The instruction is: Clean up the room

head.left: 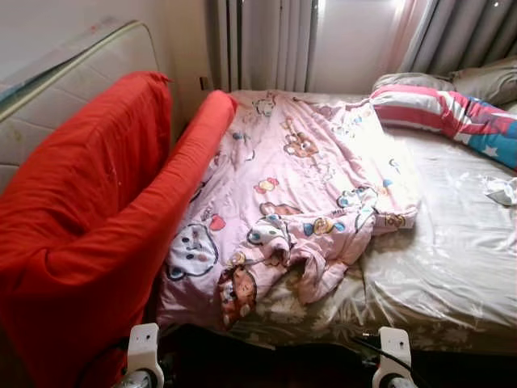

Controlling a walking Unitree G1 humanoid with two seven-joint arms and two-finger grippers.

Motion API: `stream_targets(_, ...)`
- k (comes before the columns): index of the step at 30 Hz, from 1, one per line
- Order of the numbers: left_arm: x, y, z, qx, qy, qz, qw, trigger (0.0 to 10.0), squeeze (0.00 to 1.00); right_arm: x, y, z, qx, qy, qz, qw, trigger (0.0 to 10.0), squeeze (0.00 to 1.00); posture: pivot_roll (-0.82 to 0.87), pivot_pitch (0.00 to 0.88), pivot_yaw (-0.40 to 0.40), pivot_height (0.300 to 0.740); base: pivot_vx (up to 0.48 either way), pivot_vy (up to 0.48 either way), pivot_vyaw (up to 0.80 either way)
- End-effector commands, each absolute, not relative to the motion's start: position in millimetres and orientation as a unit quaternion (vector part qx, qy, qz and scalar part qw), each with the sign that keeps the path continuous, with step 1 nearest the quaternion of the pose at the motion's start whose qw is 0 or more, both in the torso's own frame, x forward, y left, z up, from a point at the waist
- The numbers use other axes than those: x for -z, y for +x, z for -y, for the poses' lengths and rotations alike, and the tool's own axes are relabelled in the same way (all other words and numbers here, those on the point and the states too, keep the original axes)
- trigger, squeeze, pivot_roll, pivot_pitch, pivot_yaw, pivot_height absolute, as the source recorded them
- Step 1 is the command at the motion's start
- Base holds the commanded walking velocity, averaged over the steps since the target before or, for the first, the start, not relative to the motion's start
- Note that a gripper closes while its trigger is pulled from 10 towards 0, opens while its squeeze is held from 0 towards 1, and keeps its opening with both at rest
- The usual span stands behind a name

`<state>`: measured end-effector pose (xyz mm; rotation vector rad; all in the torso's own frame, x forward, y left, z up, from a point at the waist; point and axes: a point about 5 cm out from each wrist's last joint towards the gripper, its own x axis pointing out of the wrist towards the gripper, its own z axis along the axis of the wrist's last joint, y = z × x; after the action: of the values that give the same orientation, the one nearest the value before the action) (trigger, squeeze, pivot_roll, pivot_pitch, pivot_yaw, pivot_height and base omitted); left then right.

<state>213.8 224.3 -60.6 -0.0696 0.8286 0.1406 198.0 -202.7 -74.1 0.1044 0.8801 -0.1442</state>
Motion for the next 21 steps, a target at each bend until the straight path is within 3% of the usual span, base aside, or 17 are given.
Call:
stream_targets(1, 60.4, 213.8, -224.8, -0.064, -0.032, -0.402, 0.913, 10.0, 0.00, 72.7, 200.0, 204.4, 0.073, 0.049, -0.421, 0.903, 10.0, 0.00, 0.01, 0.000, 0.004, 0.740, 0.000, 0.000, 0.00)
stream_targets(6, 60.6, 213.6, -224.7, -0.063, -0.032, -0.403, 0.913, 10.0, 0.00, 72.4, 200.2, 205.3, 0.075, 0.040, -0.420, 0.904, 10.0, 0.00, 0.01, 0.000, 0.004, 0.740, 0.000, 0.000, 0.00)
stream_targets(12, 60.6, 213.4, -224.7, -0.059, -0.027, -0.403, 0.913, 10.0, 0.00, 72.1, 200.3, 205.2, 0.075, 0.040, -0.416, 0.906, 10.0, 0.00, 0.00, 0.000, 0.006, 0.740, 0.000, 0.000, 0.80)
stream_targets(21, 61.0, 212.5, -225.2, -0.058, -0.025, -0.404, 0.912, 10.0, 0.00, 73.0, 198.9, 204.3, 0.078, 0.048, -0.417, 0.904, 10.0, 0.00, 0.00, 0.000, 0.010, 0.740, 0.000, 0.000, 0.00)
